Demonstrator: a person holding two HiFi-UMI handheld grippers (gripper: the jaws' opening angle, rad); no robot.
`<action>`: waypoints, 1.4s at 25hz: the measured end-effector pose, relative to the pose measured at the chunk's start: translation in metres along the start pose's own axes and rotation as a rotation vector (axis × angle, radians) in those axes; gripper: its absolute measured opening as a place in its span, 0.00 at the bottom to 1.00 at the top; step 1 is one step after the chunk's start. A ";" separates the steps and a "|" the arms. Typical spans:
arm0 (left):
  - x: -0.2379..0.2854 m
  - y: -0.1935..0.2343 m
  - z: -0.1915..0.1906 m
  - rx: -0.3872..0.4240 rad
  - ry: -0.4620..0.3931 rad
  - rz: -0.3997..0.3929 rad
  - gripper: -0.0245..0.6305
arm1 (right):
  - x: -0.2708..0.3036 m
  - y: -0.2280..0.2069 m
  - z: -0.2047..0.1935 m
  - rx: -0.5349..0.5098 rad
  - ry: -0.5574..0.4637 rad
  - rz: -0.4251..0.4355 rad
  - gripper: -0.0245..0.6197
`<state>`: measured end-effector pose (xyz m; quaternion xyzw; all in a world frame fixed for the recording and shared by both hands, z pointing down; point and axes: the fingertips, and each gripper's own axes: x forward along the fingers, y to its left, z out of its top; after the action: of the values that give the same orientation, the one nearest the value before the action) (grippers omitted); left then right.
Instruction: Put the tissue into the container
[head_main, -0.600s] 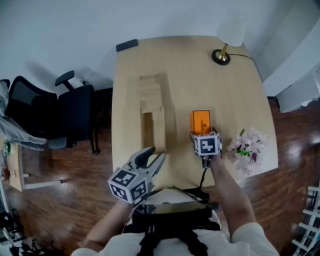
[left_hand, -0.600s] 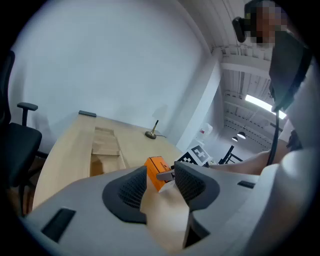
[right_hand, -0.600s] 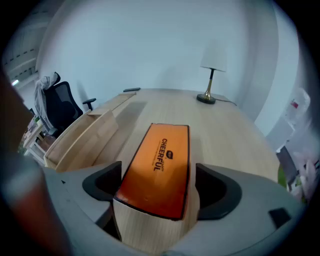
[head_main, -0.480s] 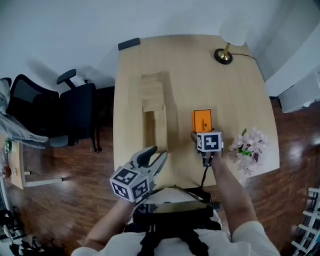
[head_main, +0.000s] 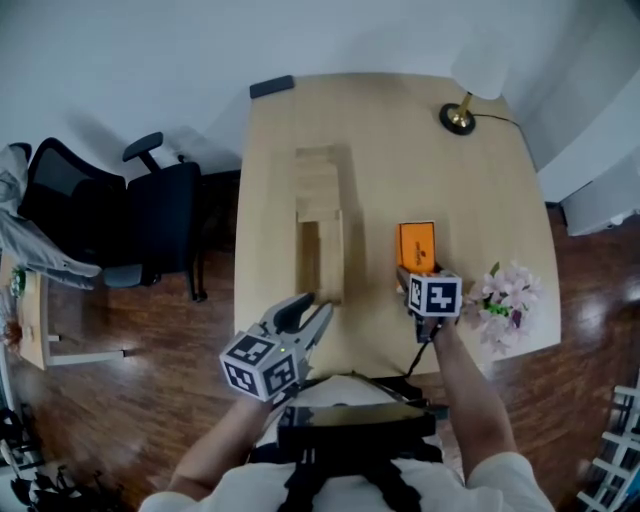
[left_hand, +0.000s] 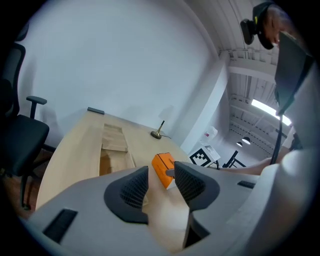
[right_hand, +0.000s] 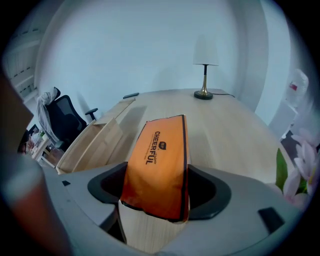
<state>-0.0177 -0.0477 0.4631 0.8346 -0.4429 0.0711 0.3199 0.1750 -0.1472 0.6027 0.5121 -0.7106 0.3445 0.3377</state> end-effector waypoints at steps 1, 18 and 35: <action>-0.002 0.002 0.001 -0.001 -0.004 0.004 0.29 | -0.006 0.001 0.006 0.001 -0.024 -0.002 0.61; -0.047 0.043 0.002 -0.008 -0.032 0.007 0.29 | -0.057 0.129 0.077 -0.037 -0.161 0.137 0.61; -0.079 0.087 0.012 -0.005 -0.056 0.043 0.29 | -0.017 0.207 0.057 -0.022 -0.110 0.141 0.61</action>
<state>-0.1348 -0.0349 0.4632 0.8258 -0.4695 0.0533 0.3078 -0.0273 -0.1372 0.5283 0.4755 -0.7660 0.3310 0.2786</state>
